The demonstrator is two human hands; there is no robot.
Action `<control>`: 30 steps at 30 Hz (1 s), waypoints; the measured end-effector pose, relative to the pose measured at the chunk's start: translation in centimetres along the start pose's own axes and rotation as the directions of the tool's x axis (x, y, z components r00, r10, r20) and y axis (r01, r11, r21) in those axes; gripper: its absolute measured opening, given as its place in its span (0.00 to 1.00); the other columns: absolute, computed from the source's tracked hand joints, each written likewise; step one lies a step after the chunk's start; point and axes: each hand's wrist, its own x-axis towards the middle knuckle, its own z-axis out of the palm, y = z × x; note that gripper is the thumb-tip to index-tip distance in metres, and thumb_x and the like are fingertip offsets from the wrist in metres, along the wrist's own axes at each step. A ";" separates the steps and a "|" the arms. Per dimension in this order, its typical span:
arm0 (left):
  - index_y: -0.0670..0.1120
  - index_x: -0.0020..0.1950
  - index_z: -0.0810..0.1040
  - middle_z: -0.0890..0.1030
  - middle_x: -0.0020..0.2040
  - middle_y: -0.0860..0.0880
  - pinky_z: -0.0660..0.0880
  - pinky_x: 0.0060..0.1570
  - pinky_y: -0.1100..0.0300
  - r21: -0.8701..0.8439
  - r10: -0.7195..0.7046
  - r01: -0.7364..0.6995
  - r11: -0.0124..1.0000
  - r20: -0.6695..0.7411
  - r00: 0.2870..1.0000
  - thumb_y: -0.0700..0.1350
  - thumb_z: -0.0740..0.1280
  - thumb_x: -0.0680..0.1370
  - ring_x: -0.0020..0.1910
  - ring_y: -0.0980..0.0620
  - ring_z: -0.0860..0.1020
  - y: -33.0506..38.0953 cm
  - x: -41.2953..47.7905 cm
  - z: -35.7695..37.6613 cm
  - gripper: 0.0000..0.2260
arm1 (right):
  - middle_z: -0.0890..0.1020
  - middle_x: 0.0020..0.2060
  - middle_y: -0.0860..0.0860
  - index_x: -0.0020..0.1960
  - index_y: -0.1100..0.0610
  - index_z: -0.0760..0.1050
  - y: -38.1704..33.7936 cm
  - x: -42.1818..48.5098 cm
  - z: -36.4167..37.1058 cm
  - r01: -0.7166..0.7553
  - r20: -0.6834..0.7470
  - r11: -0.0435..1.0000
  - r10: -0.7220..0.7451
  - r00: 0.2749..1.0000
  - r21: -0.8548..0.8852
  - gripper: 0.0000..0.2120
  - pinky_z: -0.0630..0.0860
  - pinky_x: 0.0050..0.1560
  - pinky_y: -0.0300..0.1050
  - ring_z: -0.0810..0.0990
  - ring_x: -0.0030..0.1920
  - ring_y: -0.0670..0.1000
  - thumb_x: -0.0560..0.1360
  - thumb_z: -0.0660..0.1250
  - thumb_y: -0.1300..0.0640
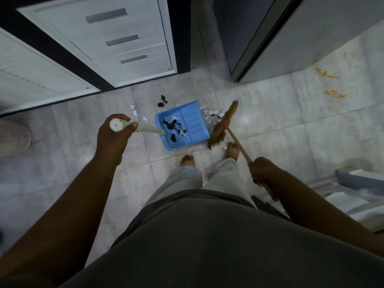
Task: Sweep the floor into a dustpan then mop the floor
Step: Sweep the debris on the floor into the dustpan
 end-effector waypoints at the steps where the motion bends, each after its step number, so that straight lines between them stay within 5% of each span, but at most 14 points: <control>1: 0.47 0.51 0.78 0.80 0.49 0.45 0.78 0.50 0.51 0.000 0.000 0.000 1.000 0.004 1.000 0.39 0.73 0.74 0.47 0.49 0.78 0.1 0.0 0.1 0.08 | 0.79 0.35 0.58 0.44 0.62 0.72 0.1 0.0 -0.1 -0.004 -0.001 1.000 0.004 1.000 0.001 0.12 0.73 0.28 0.42 0.75 0.29 0.51 0.82 0.60 0.55; 19: 0.53 0.46 0.78 0.80 0.47 0.50 0.77 0.49 0.49 -0.005 0.018 -0.018 1.000 0.006 1.000 0.40 0.74 0.74 0.46 0.50 0.77 0.8 -0.5 1.6 0.09 | 0.79 0.36 0.56 0.43 0.58 0.70 4.9 0.4 -4.0 -0.063 -0.020 0.986 0.061 0.998 -0.151 0.12 0.70 0.22 0.38 0.75 0.28 0.49 0.81 0.60 0.51; 30: 0.50 0.48 0.78 0.80 0.48 0.47 0.78 0.50 0.49 -0.008 -0.005 0.005 1.000 -0.001 1.000 0.38 0.74 0.74 0.46 0.49 0.78 1.0 -1.6 2.1 0.09 | 0.81 0.44 0.60 0.49 0.65 0.72 1.9 1.9 -3.0 0.025 -0.026 0.989 -0.029 0.999 -0.147 0.12 0.77 0.34 0.42 0.77 0.33 0.51 0.81 0.61 0.55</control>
